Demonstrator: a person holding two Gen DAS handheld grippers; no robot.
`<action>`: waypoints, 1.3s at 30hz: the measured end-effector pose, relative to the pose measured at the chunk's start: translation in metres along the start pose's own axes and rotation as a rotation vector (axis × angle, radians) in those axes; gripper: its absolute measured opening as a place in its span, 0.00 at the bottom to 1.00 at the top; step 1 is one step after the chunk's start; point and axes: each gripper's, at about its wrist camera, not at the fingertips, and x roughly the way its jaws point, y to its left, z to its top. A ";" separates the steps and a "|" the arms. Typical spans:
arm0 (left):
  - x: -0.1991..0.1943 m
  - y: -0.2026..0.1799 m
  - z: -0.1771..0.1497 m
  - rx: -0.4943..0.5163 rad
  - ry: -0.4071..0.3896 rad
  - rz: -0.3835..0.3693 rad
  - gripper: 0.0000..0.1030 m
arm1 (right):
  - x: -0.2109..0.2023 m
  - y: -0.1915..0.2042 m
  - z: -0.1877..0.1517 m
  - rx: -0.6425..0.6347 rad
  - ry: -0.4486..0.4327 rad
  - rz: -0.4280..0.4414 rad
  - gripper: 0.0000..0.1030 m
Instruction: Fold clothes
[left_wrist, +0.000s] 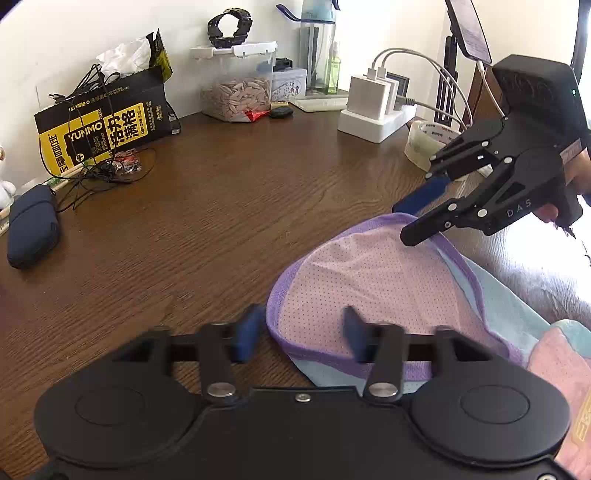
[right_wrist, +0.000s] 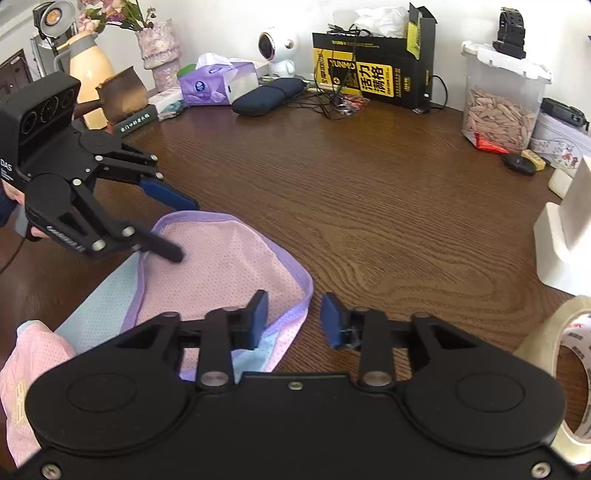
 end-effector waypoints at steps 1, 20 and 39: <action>0.000 0.000 -0.001 0.002 -0.003 0.004 0.16 | 0.000 0.003 -0.001 -0.015 0.003 -0.009 0.05; -0.101 -0.086 -0.028 0.158 -0.297 0.034 0.08 | -0.129 0.081 -0.031 -0.259 -0.278 -0.032 0.05; -0.001 -0.130 0.010 1.074 -0.146 -0.222 0.88 | -0.134 0.115 -0.039 -0.615 -0.210 0.074 0.05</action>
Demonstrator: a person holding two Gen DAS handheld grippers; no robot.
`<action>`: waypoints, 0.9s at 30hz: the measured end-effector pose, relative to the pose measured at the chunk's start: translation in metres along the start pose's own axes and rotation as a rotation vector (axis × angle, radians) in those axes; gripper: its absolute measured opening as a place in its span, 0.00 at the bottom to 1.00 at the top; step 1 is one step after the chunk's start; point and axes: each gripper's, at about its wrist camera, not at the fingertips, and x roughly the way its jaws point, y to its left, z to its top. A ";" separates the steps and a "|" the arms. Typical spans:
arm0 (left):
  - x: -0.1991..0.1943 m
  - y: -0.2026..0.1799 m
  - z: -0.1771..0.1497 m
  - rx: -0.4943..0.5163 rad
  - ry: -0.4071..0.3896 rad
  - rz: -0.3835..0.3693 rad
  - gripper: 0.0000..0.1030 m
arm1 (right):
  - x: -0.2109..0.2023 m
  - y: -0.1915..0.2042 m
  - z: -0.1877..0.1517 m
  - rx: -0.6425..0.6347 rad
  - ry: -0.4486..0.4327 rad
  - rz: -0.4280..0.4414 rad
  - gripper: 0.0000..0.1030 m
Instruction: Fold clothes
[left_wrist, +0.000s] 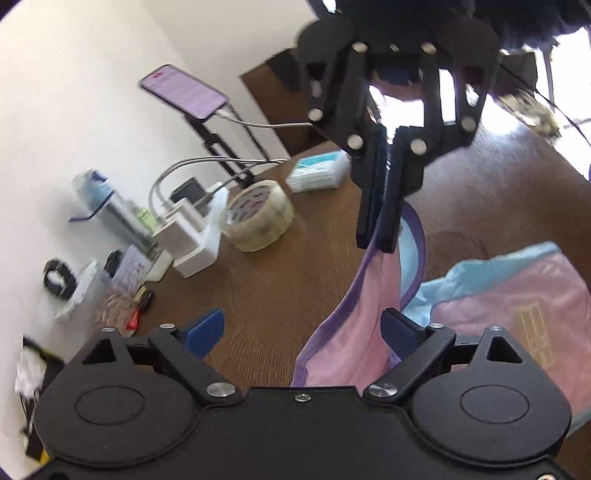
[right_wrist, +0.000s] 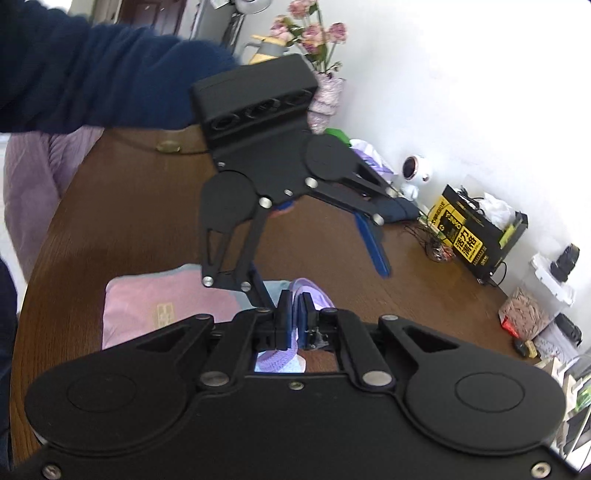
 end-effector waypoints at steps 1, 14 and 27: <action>0.006 -0.002 0.000 0.051 0.012 -0.037 0.88 | -0.001 0.001 0.000 -0.008 0.003 0.004 0.05; -0.011 -0.009 0.003 0.118 0.115 0.069 0.08 | -0.004 0.007 -0.006 -0.048 0.025 -0.045 0.05; -0.057 -0.161 0.096 -0.339 0.253 0.399 0.09 | -0.042 0.084 -0.028 -0.155 0.025 -0.028 0.05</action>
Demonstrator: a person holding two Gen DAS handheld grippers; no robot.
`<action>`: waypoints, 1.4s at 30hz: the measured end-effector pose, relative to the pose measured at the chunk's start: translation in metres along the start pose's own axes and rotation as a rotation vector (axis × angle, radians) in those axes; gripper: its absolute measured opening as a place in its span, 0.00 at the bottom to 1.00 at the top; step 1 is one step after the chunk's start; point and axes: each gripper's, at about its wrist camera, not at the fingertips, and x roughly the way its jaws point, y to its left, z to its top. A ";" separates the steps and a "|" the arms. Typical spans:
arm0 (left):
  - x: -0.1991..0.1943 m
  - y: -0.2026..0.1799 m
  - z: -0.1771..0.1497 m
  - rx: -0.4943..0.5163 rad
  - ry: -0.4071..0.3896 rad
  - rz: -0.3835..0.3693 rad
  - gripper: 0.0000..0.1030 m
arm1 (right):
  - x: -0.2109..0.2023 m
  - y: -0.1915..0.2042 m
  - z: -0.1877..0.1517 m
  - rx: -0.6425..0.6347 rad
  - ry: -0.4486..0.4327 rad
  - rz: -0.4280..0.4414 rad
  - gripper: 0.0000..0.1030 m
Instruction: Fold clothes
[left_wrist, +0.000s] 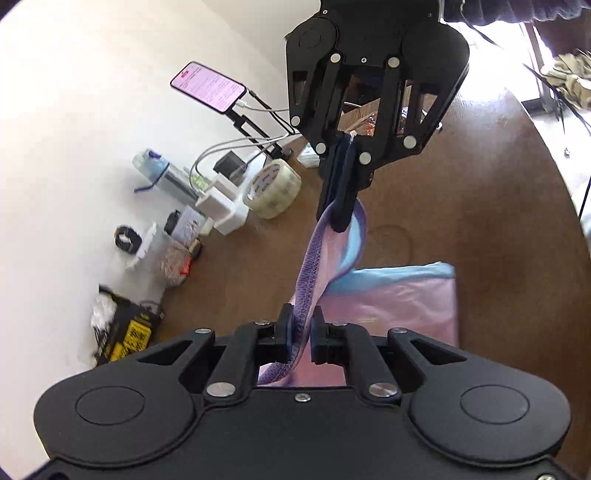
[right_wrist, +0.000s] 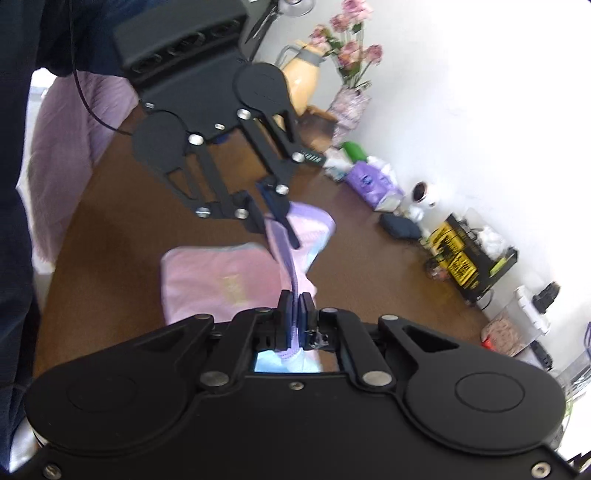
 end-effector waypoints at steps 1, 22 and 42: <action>-0.004 -0.014 0.000 -0.055 0.013 0.000 0.09 | 0.002 0.011 -0.005 -0.006 0.021 0.024 0.05; -0.014 0.100 -0.078 -1.076 0.150 -0.022 0.66 | 0.013 -0.031 -0.044 0.826 -0.019 0.087 0.81; 0.008 0.142 -0.122 -1.207 0.110 -0.003 0.64 | 0.047 -0.070 -0.060 0.957 0.090 0.012 0.65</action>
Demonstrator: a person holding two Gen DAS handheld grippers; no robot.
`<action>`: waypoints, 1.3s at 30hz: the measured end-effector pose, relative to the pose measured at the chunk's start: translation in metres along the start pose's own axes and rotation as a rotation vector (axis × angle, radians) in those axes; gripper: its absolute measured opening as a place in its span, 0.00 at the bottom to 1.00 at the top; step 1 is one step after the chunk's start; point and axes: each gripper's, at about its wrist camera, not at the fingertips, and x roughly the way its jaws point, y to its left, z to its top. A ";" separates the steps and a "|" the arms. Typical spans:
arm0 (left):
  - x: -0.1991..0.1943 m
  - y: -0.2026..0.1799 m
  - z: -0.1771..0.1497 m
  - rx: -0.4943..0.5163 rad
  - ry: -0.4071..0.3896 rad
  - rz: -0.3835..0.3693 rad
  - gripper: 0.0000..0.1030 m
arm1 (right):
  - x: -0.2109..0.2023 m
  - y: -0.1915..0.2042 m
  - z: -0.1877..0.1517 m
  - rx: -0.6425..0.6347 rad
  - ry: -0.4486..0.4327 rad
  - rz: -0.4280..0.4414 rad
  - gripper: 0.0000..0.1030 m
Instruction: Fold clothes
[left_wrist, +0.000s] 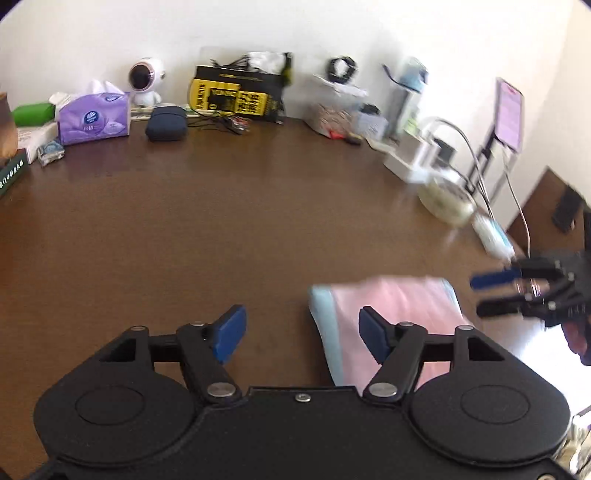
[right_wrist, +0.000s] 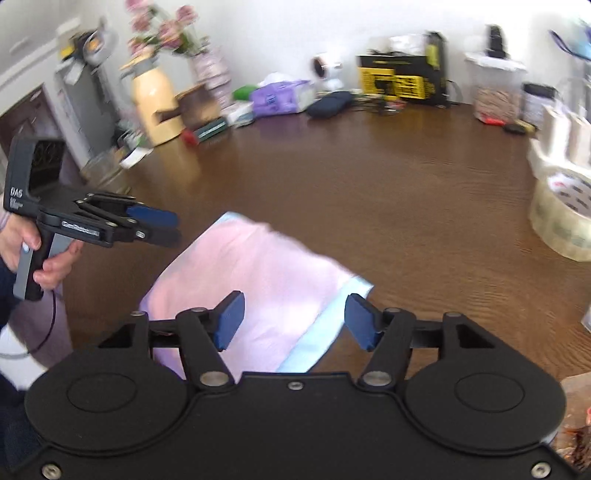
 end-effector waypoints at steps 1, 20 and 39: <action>0.015 0.006 0.010 -0.039 0.043 -0.028 0.63 | 0.005 -0.010 0.002 0.047 0.008 0.011 0.64; 0.031 0.020 0.002 -0.250 0.068 -0.035 0.03 | 0.041 -0.020 0.012 0.114 0.013 -0.007 0.08; -0.121 -0.111 -0.143 0.173 -0.307 0.295 0.91 | -0.053 0.111 -0.088 -0.253 -0.133 -0.270 0.82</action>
